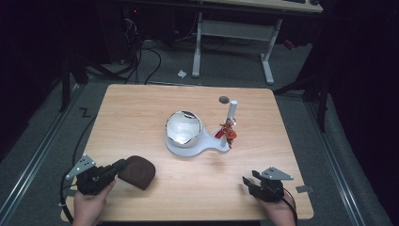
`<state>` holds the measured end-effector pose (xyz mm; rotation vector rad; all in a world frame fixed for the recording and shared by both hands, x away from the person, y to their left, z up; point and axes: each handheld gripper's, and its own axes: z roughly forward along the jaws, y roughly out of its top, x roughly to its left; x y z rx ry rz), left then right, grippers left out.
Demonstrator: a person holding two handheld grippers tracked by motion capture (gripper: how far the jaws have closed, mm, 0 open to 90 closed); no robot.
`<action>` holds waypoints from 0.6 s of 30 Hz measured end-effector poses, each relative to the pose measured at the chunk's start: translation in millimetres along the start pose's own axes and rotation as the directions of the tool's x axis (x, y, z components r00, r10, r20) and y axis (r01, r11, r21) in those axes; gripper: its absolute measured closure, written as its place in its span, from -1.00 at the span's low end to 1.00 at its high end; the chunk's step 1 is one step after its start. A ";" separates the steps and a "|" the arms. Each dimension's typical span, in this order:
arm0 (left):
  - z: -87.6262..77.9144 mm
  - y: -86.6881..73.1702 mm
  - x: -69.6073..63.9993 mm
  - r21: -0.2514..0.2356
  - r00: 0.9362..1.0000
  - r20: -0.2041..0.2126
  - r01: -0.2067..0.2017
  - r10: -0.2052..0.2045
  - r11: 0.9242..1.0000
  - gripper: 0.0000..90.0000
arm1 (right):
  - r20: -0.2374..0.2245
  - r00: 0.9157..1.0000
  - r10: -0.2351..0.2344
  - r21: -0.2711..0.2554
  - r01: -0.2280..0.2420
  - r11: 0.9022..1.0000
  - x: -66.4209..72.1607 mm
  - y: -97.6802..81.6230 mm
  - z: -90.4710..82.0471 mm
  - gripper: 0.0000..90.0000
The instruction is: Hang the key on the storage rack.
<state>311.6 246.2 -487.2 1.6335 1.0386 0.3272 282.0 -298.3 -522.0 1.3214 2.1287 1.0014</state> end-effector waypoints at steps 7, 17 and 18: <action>0.3 4.3 -6.7 -0.022 0.999 -0.028 -0.026 0.026 0.999 0.91 | 0.003 1.000 -0.011 -0.004 0.011 1.000 -1.0 1.5 0.5 0.12; 7.8 11.2 -12.4 -0.022 0.999 -0.033 -0.035 0.034 0.999 0.91 | 0.012 1.000 0.000 -0.017 0.000 1.000 -3.9 3.1 0.8 0.13; 8.3 12.3 -13.9 -0.024 0.999 -0.032 -0.037 0.036 0.999 0.91 | 0.012 1.000 0.000 -0.018 0.000 1.000 -4.3 2.9 0.7 0.13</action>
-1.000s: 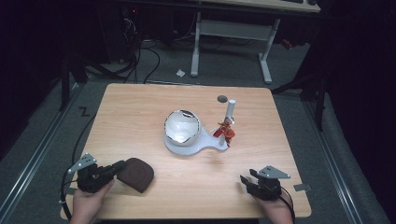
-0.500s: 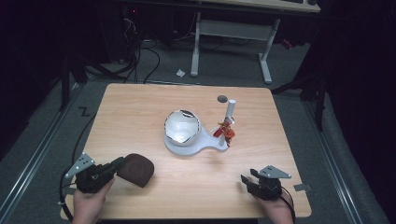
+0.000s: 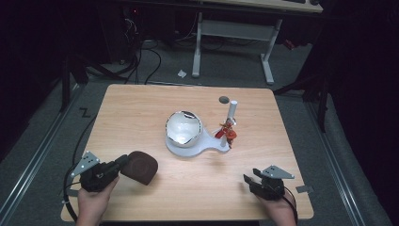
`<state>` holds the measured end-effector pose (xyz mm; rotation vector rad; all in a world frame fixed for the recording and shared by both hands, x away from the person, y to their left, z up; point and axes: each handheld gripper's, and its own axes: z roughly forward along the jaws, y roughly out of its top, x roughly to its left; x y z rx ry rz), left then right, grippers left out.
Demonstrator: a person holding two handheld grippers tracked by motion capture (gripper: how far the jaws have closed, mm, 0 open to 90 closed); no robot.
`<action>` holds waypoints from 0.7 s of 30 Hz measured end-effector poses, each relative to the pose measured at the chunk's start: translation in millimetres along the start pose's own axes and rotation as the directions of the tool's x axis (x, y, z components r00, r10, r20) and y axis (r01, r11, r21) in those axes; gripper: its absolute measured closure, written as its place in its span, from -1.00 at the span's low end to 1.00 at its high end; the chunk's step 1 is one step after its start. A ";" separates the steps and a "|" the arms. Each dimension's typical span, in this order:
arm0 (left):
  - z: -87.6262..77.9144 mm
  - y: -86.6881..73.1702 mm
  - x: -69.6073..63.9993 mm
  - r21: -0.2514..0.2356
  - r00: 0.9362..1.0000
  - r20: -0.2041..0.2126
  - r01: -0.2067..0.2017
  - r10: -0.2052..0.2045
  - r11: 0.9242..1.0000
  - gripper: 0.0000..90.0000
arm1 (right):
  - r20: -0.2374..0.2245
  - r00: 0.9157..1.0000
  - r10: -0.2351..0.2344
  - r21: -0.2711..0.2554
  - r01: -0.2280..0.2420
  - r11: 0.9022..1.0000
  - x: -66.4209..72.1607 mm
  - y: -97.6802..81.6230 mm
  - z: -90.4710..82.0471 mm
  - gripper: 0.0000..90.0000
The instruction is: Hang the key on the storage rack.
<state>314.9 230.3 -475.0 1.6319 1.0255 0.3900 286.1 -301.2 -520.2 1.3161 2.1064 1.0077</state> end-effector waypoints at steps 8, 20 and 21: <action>6.0 11.3 -6.7 -0.019 1.000 0.003 -0.022 0.022 1.000 0.91 | 0.007 1.000 0.008 -0.005 -0.008 1.000 -2.8 -4.0 -4.7 0.13; 16.0 30.8 -13.9 -0.047 0.999 0.001 -0.047 0.047 0.998 0.91 | 0.008 1.000 0.005 -0.009 -0.005 1.000 -3.3 -4.2 -5.3 0.14; 16.8 31.9 -14.2 -0.048 0.999 0.001 -0.047 0.047 0.998 0.91 | 0.008 1.000 0.006 -0.009 -0.006 1.000 -3.3 -4.3 -5.4 0.14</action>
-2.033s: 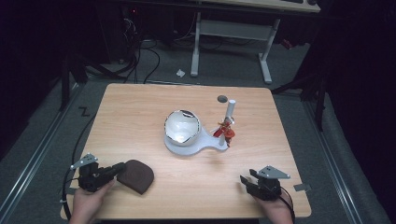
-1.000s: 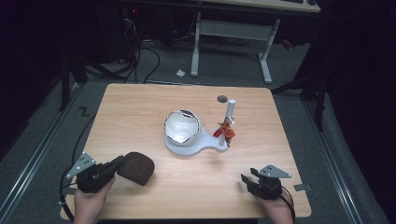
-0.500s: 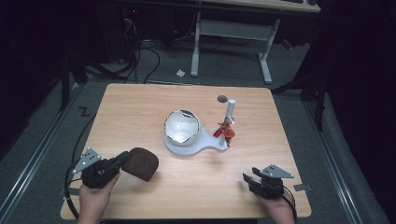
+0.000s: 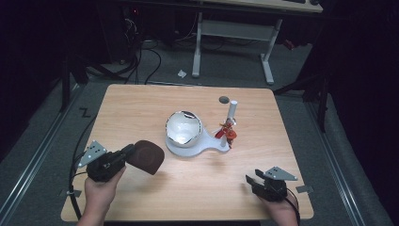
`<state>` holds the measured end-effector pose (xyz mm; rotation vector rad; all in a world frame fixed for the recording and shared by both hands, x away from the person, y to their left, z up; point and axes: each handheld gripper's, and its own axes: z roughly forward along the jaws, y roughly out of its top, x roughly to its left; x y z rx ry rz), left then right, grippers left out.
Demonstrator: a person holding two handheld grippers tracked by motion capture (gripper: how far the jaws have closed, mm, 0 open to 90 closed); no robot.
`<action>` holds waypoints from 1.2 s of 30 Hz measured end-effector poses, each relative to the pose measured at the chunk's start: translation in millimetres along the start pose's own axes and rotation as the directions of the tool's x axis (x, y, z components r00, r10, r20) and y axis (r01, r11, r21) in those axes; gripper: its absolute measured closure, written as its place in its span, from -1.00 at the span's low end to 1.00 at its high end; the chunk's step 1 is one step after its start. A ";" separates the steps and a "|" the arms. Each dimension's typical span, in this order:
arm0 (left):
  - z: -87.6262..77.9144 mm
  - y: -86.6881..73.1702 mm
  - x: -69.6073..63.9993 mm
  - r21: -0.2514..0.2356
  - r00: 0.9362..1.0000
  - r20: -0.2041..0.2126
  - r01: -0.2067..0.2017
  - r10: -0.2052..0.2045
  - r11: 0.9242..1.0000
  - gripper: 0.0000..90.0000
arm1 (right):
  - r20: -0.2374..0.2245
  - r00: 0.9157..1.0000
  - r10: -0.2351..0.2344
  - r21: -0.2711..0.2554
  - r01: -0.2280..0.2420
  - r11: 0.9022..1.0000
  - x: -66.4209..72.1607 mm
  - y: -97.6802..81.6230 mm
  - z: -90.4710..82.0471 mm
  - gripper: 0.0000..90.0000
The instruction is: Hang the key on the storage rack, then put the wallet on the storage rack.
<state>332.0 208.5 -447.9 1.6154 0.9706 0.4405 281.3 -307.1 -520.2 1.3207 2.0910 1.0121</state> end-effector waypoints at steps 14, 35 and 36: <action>14.7 18.3 -2.1 -0.024 1.000 -0.001 -0.008 0.007 1.000 0.91 | -0.011 1.000 -0.001 -0.005 0.001 1.000 1.0 3.6 3.3 0.14; 57.5 38.1 -4.5 -0.027 1.000 -0.016 -0.018 0.018 0.999 0.91 | -0.012 1.000 0.012 -0.007 -0.012 1.000 -2.8 -0.1 0.1 0.14; 59.5 40.1 -5.3 -0.028 1.000 -0.017 -0.023 0.023 0.999 0.91 | -0.013 1.000 0.012 -0.005 -0.012 1.000 -2.9 -0.8 -0.4 0.14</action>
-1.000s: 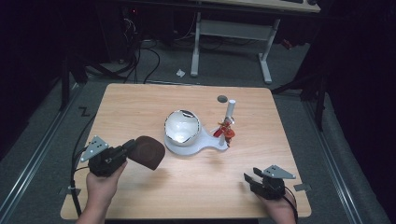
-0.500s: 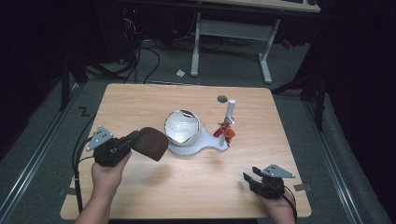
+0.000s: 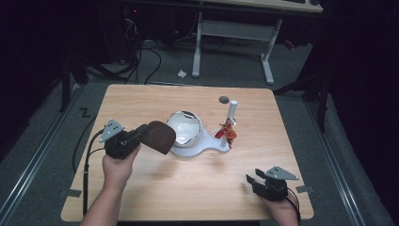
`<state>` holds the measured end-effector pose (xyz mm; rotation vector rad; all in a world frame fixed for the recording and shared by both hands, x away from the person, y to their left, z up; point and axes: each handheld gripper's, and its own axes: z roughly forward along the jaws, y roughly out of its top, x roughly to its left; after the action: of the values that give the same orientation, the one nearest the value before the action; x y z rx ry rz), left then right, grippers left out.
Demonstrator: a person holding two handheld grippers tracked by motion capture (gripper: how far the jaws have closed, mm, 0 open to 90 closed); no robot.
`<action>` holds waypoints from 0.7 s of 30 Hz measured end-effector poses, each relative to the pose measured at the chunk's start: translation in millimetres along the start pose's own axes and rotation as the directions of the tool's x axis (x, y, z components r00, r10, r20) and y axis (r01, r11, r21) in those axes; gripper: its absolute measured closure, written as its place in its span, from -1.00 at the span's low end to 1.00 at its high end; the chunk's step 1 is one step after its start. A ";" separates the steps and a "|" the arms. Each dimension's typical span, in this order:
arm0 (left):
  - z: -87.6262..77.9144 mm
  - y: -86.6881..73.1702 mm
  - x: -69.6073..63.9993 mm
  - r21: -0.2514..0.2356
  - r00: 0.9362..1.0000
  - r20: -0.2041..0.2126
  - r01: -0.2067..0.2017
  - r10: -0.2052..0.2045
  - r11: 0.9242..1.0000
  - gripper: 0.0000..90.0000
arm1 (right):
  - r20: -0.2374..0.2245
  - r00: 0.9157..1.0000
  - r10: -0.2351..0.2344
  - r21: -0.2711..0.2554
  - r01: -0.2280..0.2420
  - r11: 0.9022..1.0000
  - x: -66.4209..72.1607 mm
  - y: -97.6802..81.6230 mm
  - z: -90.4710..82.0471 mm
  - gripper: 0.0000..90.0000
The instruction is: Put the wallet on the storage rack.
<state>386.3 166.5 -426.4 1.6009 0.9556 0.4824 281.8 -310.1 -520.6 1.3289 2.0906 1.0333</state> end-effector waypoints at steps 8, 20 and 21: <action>20.0 11.2 -6.6 -0.002 1.000 -0.006 -0.009 0.009 1.000 0.91 | 0.000 1.000 0.001 -0.009 -0.001 1.000 -1.8 -0.2 -3.9 0.14; 53.2 16.5 -6.8 0.028 0.999 -0.046 -0.011 0.012 1.000 0.91 | -0.022 1.000 -0.007 -0.003 0.007 1.000 -2.4 -0.8 -2.3 0.14; 55.4 15.9 -7.1 0.027 0.999 -0.049 -0.011 0.012 1.000 0.91 | -0.023 1.000 -0.009 -0.004 0.009 1.000 -2.7 -1.1 -2.0 0.14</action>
<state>428.6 126.7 -424.6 1.6256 0.9937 0.5207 281.0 -313.5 -520.2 1.3099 2.1084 1.0538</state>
